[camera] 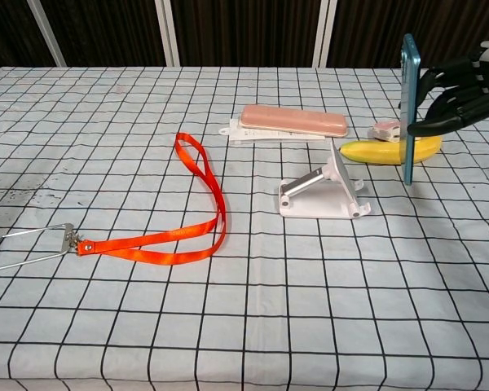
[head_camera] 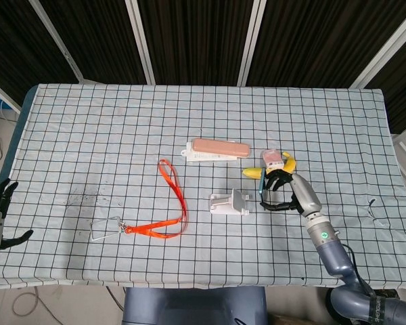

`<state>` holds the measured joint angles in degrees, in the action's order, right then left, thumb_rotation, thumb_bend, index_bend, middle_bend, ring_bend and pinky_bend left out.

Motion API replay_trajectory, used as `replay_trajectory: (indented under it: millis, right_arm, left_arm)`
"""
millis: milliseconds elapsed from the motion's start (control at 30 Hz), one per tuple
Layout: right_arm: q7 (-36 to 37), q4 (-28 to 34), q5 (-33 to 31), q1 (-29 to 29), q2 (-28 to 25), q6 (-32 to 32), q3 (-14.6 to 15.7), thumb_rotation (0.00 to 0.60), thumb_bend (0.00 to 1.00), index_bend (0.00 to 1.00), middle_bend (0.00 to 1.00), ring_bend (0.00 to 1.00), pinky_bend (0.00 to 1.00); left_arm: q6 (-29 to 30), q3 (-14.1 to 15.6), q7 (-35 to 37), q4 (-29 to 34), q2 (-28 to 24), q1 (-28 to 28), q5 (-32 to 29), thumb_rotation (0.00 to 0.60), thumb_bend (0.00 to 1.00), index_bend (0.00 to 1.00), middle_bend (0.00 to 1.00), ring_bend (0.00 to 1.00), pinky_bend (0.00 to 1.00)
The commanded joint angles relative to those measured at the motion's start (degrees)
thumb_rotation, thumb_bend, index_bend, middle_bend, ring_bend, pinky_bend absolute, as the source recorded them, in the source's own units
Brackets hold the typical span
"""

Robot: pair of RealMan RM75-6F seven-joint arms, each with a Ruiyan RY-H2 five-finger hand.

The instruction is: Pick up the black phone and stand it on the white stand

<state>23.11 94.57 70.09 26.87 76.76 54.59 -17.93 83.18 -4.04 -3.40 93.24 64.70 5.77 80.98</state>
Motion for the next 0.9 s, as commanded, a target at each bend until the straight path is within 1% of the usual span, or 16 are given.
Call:
replay_trajectory:
  millis: [33,133,467,900]
  right_arm:
    - [3.30,-1.94,2.46,1.14,0.84,-1.11,0.49,0.600,0.40,0.56,0.57,0.49,0.39]
    - [4.82,-2.79,3.43,1.48,1.43,-0.91,0.83,0.600,0.40,0.56,0.57,0.49,0.39]
    - [6.59,-3.97,5.00,3.17,3.19,-1.09,1.77,0.600,0.40,0.56,0.57,0.49,0.39]
    - [6.66,-6.32,4.47,4.61,6.30,-0.97,2.87,0.600,0.40,0.56,0.57,0.49,0.39]
  left_arm:
    - [-0.08,-0.09,-0.06,0.02,0.04,0.03,-0.23,0.600,0.00,0.00,0.00,0.00,0.00]
    - [-0.16,-0.13,-0.18,0.06,0.05,0.07,-0.35,0.600,0.00,0.00,0.00,0.00,0.00]
    - [-0.32,-0.22,0.03,0.11,0.01,0.11,-0.63,0.600,0.00,0.00,0.00,0.00,0.00]
    - [-0.46,-0.24,0.52,0.19,-0.13,0.13,-0.74,0.600,0.00,0.00,0.00,0.00,0.00]
